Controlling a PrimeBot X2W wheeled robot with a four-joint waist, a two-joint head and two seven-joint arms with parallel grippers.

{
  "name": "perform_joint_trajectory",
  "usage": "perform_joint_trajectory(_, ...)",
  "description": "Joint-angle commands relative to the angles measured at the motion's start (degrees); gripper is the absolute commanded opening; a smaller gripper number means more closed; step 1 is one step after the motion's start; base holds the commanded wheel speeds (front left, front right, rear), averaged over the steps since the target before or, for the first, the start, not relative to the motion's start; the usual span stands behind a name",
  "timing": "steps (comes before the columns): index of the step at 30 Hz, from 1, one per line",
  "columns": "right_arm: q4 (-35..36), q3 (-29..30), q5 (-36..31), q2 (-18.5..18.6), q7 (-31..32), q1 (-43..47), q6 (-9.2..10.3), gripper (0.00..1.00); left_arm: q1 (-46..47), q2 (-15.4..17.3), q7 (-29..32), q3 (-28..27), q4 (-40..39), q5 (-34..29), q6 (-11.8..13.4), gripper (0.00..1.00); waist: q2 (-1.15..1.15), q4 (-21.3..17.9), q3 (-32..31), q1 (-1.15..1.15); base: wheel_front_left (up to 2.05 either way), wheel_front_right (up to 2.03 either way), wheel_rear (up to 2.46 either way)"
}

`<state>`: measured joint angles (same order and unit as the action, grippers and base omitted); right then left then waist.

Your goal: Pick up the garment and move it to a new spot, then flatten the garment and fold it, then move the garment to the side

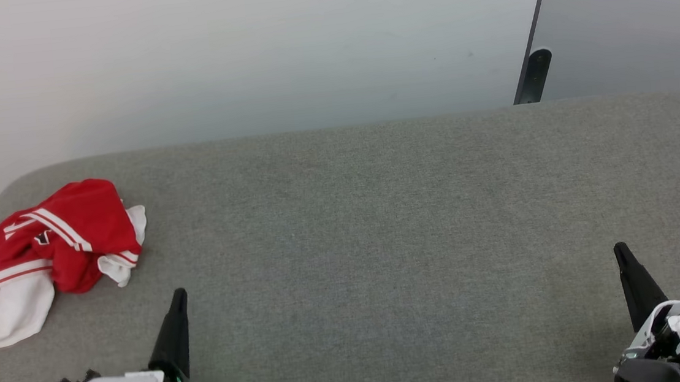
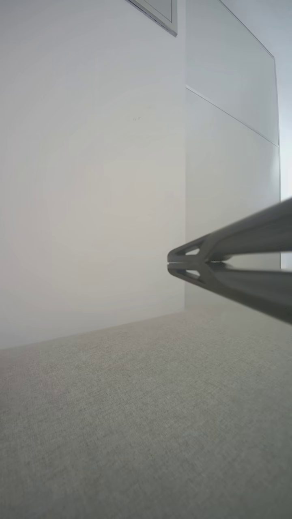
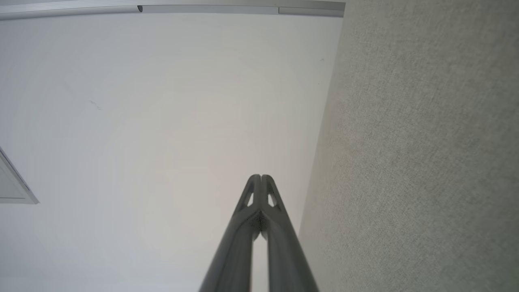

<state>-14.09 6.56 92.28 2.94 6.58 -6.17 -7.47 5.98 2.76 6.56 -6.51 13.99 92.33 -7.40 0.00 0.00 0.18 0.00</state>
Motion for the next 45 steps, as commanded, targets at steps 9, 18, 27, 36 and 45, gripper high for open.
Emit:
perform_joint_trajectory(9,-3.3,-0.3,-0.1,-0.3,-0.3,2.8,0.02,1.00,-3.5,-0.8,-0.2,0.6,3.1,0.0,0.0,1.00,0.00,0.0,0.0,0.00,0.00,0.00,0.00)
perform_joint_trajectory(18,-1.5,-2.8,-0.8,-0.2,-2.6,3.0,0.02,1.00,-3.6,-0.7,-1.9,3.0,0.7,0.4,0.0,1.00,0.00,0.0,0.0,0.00,0.00,0.00,0.00)
perform_joint_trajectory(27,-0.1,-5.2,-2.0,0.4,-4.9,3.1,0.01,1.00,-3.7,-0.6,-3.4,5.0,-1.3,0.0,0.0,1.00,0.00,0.0,0.0,0.00,0.00,0.00,0.00)
perform_joint_trajectory(36,0.2,-7.5,-6.6,1.8,-7.4,2.8,0.00,1.00,-3.6,0.9,-5.9,7.3,-2.0,-3.3,0.0,1.00,0.00,0.0,0.0,0.00,0.00,0.00,0.00)
perform_joint_trajectory(45,0.3,-8.1,-18.4,2.0,-9.4,2.5,0.00,1.00,-2.9,3.2,-9.2,10.3,-0.1,-11.5,0.0,1.00,0.00,0.0,0.0,0.00,0.00,0.00,0.00)
